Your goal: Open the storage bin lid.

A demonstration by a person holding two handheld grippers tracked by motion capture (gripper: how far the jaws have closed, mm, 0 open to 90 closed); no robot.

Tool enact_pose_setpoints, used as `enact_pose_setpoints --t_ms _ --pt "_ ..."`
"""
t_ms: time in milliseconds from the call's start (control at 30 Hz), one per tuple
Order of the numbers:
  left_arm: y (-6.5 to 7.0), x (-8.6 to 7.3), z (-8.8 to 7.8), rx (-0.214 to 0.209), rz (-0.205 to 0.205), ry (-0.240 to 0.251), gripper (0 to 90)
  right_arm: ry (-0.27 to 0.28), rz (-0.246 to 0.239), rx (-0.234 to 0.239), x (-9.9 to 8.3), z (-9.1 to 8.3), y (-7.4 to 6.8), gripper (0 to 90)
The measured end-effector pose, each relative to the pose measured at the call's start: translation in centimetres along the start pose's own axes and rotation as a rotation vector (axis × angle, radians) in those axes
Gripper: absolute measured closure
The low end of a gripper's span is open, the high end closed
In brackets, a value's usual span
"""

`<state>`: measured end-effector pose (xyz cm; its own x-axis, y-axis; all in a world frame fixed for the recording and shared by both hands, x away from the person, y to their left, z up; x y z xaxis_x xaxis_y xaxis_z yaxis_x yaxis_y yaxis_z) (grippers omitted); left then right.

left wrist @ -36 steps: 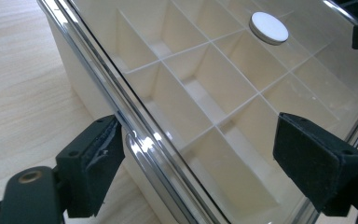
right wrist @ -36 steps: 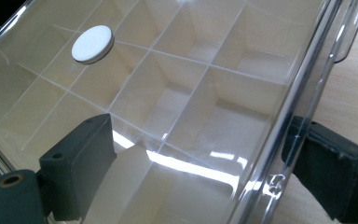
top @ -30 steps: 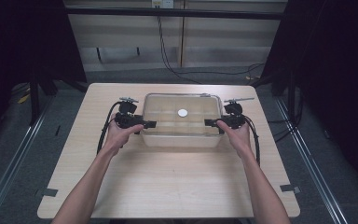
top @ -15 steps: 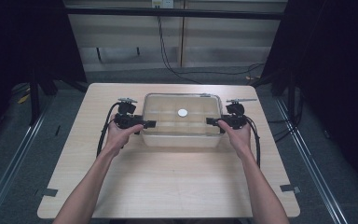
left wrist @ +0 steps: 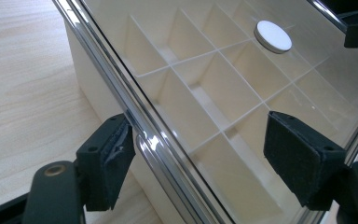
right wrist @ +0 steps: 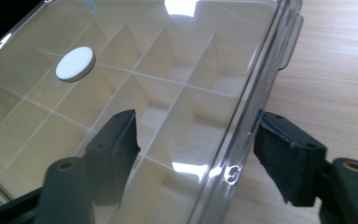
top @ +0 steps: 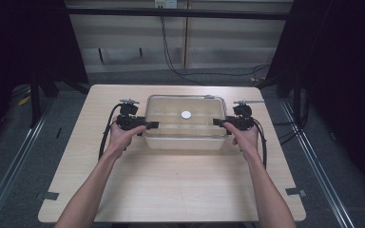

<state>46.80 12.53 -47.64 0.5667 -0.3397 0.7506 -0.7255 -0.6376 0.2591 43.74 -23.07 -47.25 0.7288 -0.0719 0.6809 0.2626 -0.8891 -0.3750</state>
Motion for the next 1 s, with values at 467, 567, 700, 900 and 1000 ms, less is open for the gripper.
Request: enact_pose_setpoints --t_ms 467,567,700,900,1000 --pt "-0.4 0.4 -0.2 0.024 0.015 -0.004 29.7 -0.028 0.006 -0.02 0.4 0.6 -0.2 26.3" --pt "-0.6 0.5 -0.5 0.027 0.026 0.001 31.9 -0.014 0.013 -0.014 0.4 0.6 -0.2 28.8" --pt "-0.5 0.7 -0.9 0.046 0.04 0.011 35.9 0.026 0.02 0.006 0.4 0.3 0.0 35.4" --pt "-0.3 0.5 -1.3 0.035 0.038 0.035 39.8 0.048 0.035 0.034 0.3 -0.1 0.2 40.2" --pt "-0.2 0.5 -1.5 0.03 0.038 0.035 41.8 0.063 0.05 0.062 0.2 -0.5 0.4 43.2"
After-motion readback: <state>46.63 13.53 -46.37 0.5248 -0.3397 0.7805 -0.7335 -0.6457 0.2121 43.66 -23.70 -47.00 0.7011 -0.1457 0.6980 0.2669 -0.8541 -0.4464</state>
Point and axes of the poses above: each handheld gripper's, and its own axes: z roughly forward along the jaws, x roughly out of its top, y roughly to its right, the point moved 4 cm from there along z, roughly forward along the jaws, and after that the axes turned 7 degrees about z, right-handed, at the moved point
